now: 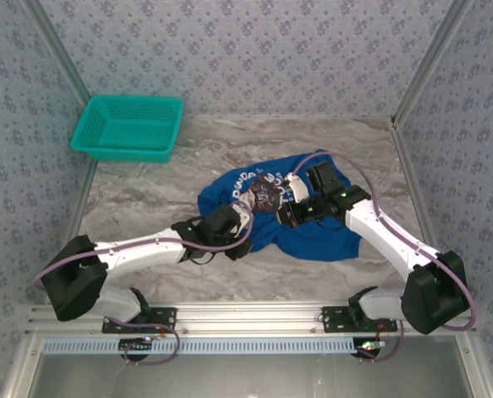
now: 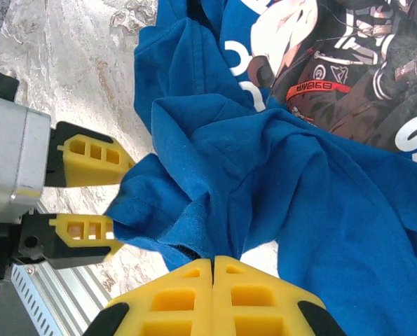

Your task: Fold the inside-out t-shirt

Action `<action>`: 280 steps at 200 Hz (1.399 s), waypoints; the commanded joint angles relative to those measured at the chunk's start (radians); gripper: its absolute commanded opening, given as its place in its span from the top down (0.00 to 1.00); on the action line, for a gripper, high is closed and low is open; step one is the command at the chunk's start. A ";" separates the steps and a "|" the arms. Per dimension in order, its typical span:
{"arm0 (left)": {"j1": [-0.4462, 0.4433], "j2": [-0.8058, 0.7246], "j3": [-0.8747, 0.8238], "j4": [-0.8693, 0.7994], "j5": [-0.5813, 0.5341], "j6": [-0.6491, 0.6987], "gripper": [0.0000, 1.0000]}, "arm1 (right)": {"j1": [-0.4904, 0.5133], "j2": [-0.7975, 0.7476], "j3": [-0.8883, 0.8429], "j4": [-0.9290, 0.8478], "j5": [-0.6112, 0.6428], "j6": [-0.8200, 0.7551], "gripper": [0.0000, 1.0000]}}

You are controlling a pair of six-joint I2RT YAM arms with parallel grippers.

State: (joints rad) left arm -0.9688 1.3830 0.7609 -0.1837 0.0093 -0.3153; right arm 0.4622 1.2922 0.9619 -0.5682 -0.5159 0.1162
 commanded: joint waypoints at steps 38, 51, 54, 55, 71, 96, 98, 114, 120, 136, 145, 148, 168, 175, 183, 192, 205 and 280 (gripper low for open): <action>0.037 -0.035 0.065 -0.094 0.019 0.054 0.95 | -0.007 -0.004 0.064 -0.041 0.091 0.009 1.00; 0.061 -0.069 0.077 -0.115 0.065 0.052 1.00 | -0.005 -0.004 0.098 -0.082 0.170 0.014 1.00; 0.068 -0.078 0.081 -0.121 0.081 0.052 1.00 | -0.003 -0.006 0.106 -0.088 0.185 0.013 1.00; 0.070 -0.080 0.083 -0.124 0.087 0.052 1.00 | -0.003 -0.006 0.110 -0.091 0.189 0.012 1.00; 0.110 -0.124 0.112 -0.172 0.164 0.051 1.00 | 0.008 -0.018 0.157 -0.124 0.277 0.008 0.98; 0.159 -0.181 0.153 -0.245 0.232 0.067 1.00 | 0.010 -0.040 0.222 -0.184 0.547 0.074 0.86; 0.161 -0.183 0.156 -0.249 0.235 0.068 1.00 | 0.011 -0.042 0.222 -0.186 0.564 0.076 0.84; 0.190 -0.197 0.171 -0.261 0.264 0.064 1.00 | 0.009 -0.059 0.255 -0.191 0.597 0.075 0.74; 0.200 -0.199 0.176 -0.259 0.278 0.059 1.00 | 0.009 -0.074 0.244 -0.172 0.550 0.059 0.69; 0.221 -0.198 0.186 -0.258 0.303 0.050 1.00 | 0.007 -0.118 0.172 -0.091 0.338 0.006 0.60; 0.228 -0.194 0.193 -0.263 0.305 0.051 1.00 | 0.011 -0.138 0.129 -0.048 0.219 -0.035 0.56; 0.230 -0.193 0.197 -0.267 0.305 0.055 1.00 | 0.015 -0.141 0.115 -0.039 0.183 -0.043 0.55; 0.244 -0.181 0.220 -0.299 0.300 0.071 1.00 | 0.060 -0.143 0.034 0.037 0.077 -0.082 0.39; 0.248 -0.180 0.222 -0.299 0.305 0.070 1.00 | 0.081 -0.138 0.011 0.054 0.075 -0.101 0.35; 0.250 -0.178 0.225 -0.296 0.312 0.067 1.00 | 0.103 -0.135 -0.016 0.077 0.084 -0.110 0.33; 0.251 -0.173 0.231 -0.298 0.314 0.067 1.00 | 0.115 -0.133 -0.045 0.102 0.083 -0.116 0.31; 0.251 -0.167 0.237 -0.302 0.317 0.068 1.00 | 0.116 -0.126 -0.086 0.156 0.087 -0.115 0.28; 0.254 -0.198 0.245 -0.332 0.264 0.079 1.00 | 0.118 0.034 -0.051 0.305 0.114 -0.139 0.68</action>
State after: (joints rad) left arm -0.7200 1.2079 0.9680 -0.4770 0.3012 -0.2615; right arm 0.5785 1.3094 0.8658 -0.3149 -0.3836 0.0055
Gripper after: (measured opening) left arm 0.042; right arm 0.474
